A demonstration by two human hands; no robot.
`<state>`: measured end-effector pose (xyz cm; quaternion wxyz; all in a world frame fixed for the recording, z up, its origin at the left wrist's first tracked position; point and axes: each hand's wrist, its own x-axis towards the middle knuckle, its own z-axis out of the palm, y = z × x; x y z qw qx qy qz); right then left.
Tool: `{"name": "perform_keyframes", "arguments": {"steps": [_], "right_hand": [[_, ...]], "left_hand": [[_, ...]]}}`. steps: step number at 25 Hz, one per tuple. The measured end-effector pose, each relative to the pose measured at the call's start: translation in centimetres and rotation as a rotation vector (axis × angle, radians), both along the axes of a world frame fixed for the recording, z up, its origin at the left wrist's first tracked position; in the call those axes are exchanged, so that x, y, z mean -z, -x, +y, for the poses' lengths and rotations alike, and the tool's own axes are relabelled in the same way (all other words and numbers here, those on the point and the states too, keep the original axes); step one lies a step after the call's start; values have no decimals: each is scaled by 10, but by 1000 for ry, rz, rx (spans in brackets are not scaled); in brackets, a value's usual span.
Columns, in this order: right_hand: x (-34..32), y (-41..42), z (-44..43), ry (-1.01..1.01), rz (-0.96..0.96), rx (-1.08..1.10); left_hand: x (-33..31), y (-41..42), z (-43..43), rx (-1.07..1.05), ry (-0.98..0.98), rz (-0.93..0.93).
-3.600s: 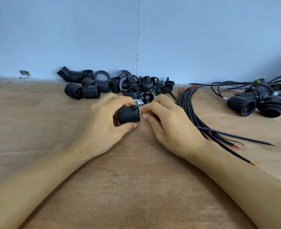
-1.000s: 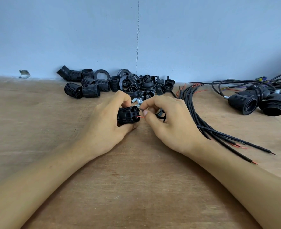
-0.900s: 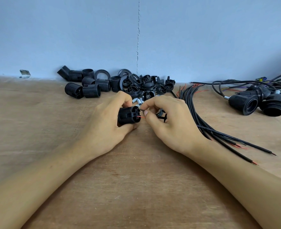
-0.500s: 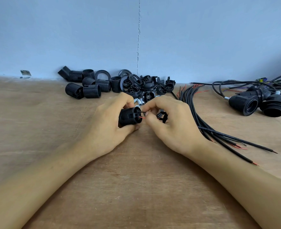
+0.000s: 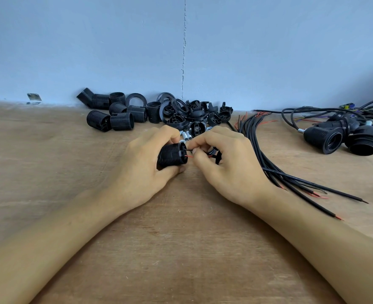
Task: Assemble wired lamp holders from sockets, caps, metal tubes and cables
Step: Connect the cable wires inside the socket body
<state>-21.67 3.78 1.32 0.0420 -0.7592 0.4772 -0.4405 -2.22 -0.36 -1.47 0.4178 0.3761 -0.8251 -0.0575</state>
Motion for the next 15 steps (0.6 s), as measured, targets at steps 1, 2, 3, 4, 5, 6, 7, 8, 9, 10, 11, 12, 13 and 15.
{"name": "perform_keyframes", "arguments": {"steps": [1, 2, 3, 4, 5, 6, 7, 8, 9, 10, 11, 12, 13, 15], "right_hand": [[0, 0, 0, -4, 6, 0], [1, 0, -1, -10, 9, 1], [1, 0, -1, -17, 10, 1], [2, 1, -2, -26, 9, 2], [2, 1, -2, -34, 8, 2], [2, 1, -2, -38, 10, 2], [2, 1, -3, -39, 14, 3], [2, 1, -3, -41, 19, 5], [3, 1, -4, -45, 24, 9], [2, 0, -4, -50, 28, 11], [3, 0, -4, -54, 33, 12], [3, 0, -4, -54, 41, 11], [3, 0, -4, -54, 53, 9], [3, 0, -4, -59, 69, -1]], "left_hand": [[0, 0, 0, -8, 5, -1], [0, -1, 0, -15, 7, 1], [0, -1, 1, -20, 9, 6], [0, -1, 1, -21, 13, 8], [-1, -2, 1, -21, 17, 8], [-1, -2, 1, -20, 20, 6], [-1, -2, 1, -20, 23, 5], [-1, -2, 1, -19, 27, 4], [0, -2, 1, -21, 29, 3], [0, -2, 1, -25, 28, 3], [0, -2, 1, -27, 25, 3], [1, -2, 0, -26, 21, 5], [1, -1, 0, -25, 20, 7], [2, -2, 0, -20, 18, 9]]}}
